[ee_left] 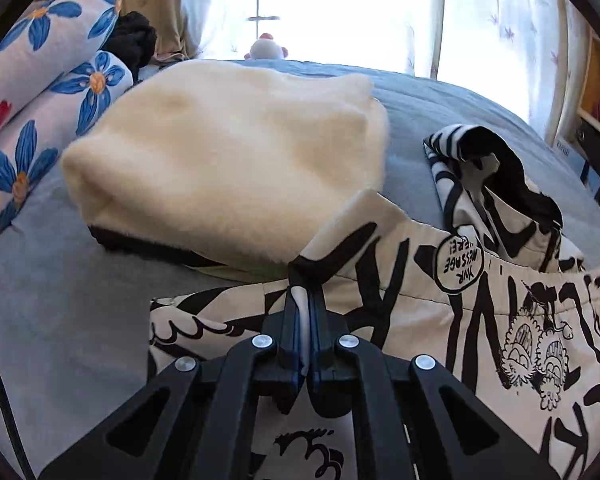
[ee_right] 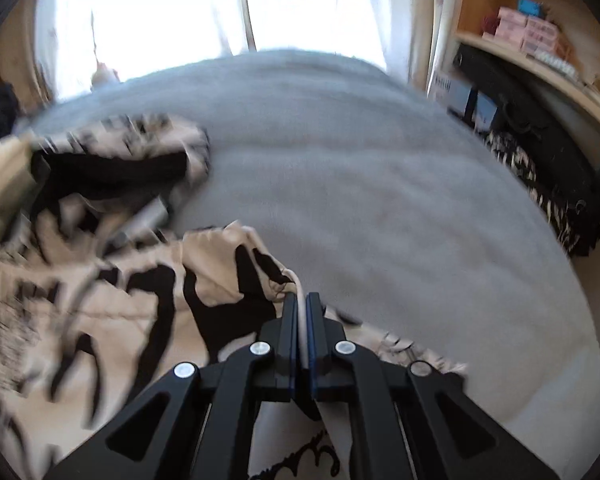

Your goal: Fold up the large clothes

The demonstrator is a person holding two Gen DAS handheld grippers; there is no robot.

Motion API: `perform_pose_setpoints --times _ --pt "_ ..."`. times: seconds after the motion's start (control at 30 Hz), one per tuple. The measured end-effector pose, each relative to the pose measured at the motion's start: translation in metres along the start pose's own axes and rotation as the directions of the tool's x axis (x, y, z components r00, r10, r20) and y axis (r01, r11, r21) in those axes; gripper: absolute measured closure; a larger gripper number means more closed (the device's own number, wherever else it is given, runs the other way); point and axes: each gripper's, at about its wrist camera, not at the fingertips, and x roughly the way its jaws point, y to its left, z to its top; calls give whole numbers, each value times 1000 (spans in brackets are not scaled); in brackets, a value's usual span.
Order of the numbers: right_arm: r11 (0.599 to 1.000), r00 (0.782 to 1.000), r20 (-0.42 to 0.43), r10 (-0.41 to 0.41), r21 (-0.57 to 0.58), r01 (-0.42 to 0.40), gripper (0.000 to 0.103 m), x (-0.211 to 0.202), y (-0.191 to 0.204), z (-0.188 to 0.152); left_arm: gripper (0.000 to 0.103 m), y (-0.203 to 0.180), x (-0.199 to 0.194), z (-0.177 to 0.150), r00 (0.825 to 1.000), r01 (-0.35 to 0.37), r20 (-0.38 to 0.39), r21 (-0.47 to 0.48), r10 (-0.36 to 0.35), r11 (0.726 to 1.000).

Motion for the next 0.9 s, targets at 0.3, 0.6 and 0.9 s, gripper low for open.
perform_pose_setpoints --times 0.3,0.6,0.9 --pt "996 996 -30 -85 -13 84 76 13 2 -22 99 2 20 -11 1000 23 6 -8 -23 1000" --pt "997 996 66 55 49 -59 70 -82 14 -36 84 10 -31 -11 999 2 -46 -79 -6 997" --pt "943 946 -13 324 -72 -324 70 -123 129 -115 76 -45 -103 -95 985 140 -103 -10 -141 990"
